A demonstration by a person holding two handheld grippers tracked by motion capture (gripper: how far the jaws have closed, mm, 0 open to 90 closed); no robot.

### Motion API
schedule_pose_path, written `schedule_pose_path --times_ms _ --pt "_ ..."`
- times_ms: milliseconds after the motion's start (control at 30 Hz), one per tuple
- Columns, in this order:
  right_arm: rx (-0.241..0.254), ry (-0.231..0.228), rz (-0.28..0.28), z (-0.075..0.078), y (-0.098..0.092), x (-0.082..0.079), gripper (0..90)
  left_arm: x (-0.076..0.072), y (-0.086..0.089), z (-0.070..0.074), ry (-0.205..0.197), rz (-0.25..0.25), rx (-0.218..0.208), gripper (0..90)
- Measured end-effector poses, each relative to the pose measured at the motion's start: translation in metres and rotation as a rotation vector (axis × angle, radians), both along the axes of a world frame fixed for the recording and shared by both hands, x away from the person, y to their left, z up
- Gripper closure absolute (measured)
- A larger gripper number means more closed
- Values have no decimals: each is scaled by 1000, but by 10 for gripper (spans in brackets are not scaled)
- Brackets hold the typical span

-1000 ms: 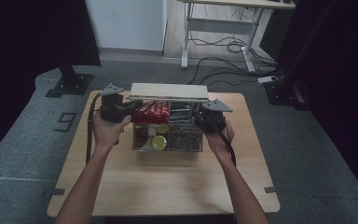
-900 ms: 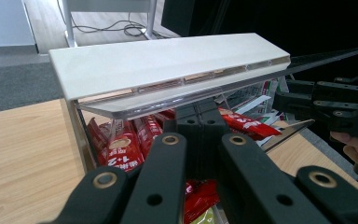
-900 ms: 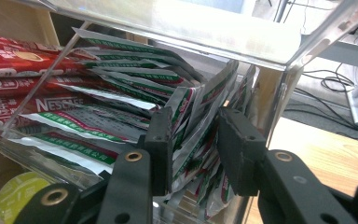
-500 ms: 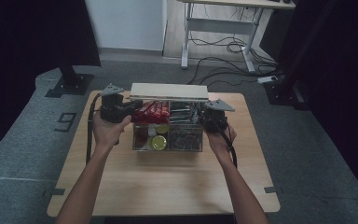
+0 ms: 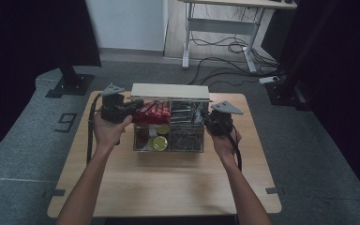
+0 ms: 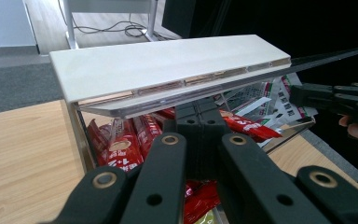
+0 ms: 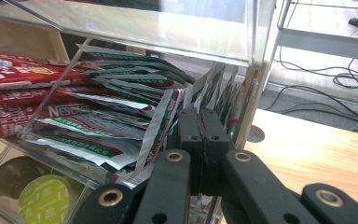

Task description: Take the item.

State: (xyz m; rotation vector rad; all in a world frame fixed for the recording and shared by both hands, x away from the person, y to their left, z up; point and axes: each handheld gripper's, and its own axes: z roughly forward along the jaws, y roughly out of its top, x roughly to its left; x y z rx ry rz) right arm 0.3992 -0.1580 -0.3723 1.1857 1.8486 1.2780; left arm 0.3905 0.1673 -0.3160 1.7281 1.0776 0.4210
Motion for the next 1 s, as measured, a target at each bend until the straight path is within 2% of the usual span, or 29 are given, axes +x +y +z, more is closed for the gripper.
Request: schedule_pose_path --times_ms 167,400,567,700,833,1000 --pt "-14 -9 4 4 -1 -2 884 0 -1 0 1 0 3 900" --pt "-12 -15 -1 3 -3 -3 822 0 -1 0 2 0 2 900" --pt "-15 -39 -3 5 -4 -2 771 0 -1 0 2 -1 2 900" --pt "-15 -27 1 7 -3 3 809 0 -1 0 2 -2 4 900" --pt "-23 -35 -3 10 -2 4 864 0 -2 0 2 -4 4 900" --pt "-37 -51 1 13 -1 1 891 0 -1 -1 3 -5 -1 900"
